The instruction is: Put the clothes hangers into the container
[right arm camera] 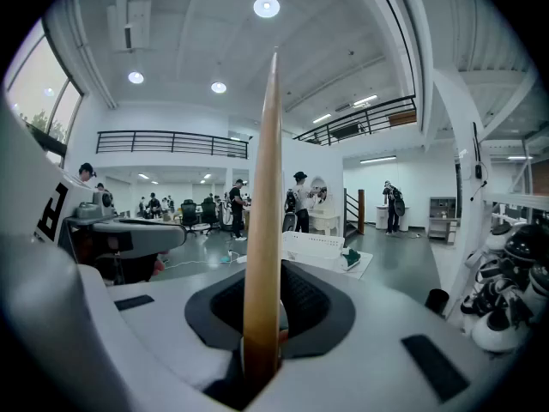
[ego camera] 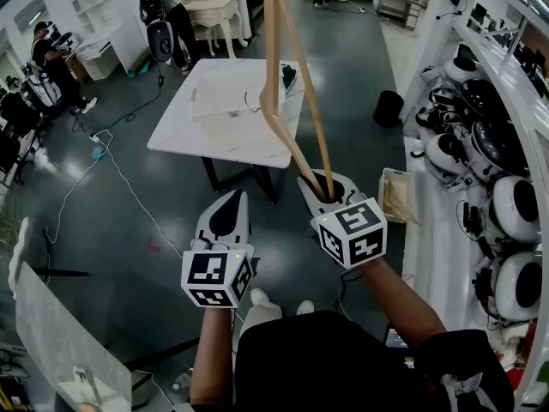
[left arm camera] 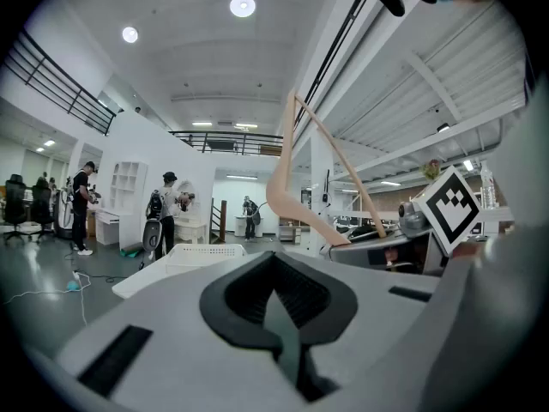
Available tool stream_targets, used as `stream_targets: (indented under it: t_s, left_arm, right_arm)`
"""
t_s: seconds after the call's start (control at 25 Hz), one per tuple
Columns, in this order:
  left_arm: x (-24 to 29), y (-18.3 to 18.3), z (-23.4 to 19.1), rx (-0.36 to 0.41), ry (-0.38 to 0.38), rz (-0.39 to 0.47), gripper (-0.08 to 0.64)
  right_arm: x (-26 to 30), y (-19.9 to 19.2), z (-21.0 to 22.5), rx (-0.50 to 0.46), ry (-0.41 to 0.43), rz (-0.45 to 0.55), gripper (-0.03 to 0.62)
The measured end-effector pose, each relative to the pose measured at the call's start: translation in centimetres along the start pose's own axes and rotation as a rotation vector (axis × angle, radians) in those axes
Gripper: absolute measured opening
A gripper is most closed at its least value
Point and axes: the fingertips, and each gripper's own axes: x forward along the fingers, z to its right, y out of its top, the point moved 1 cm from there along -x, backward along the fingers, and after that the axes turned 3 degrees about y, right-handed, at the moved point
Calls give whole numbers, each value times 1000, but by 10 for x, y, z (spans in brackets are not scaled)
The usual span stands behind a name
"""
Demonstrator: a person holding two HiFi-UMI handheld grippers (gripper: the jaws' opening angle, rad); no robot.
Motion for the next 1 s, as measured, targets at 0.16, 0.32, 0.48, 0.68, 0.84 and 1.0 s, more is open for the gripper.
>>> stream_targets:
  t_s: [0.16,0.32,0.48,0.68,0.84,1.0]
  left_arm:
    - [0,1,1,0,-3,-1,5]
    - [1,0,2,-3,-5,-3,3]
    - [3,1,5,-4,-5,-2,5]
    - [5,3,12,-2,-5,-1,5]
    - [7,1,16,-2,-3,-5,5]
    - [10,0,16,-2,-4,-7,3]
  right_arm:
    - [-1,1,0,2,-2,-1,61]
    - [-1,0,2,3,-3,-3,61]
    - [-2,-1,4,10,0,-3,61]
    - [-5,-2,9,31,7,-2,62]
    - [-6,-4,13,21,10,-4,61]
    - [-4,-4,16,22,11,-2,61]
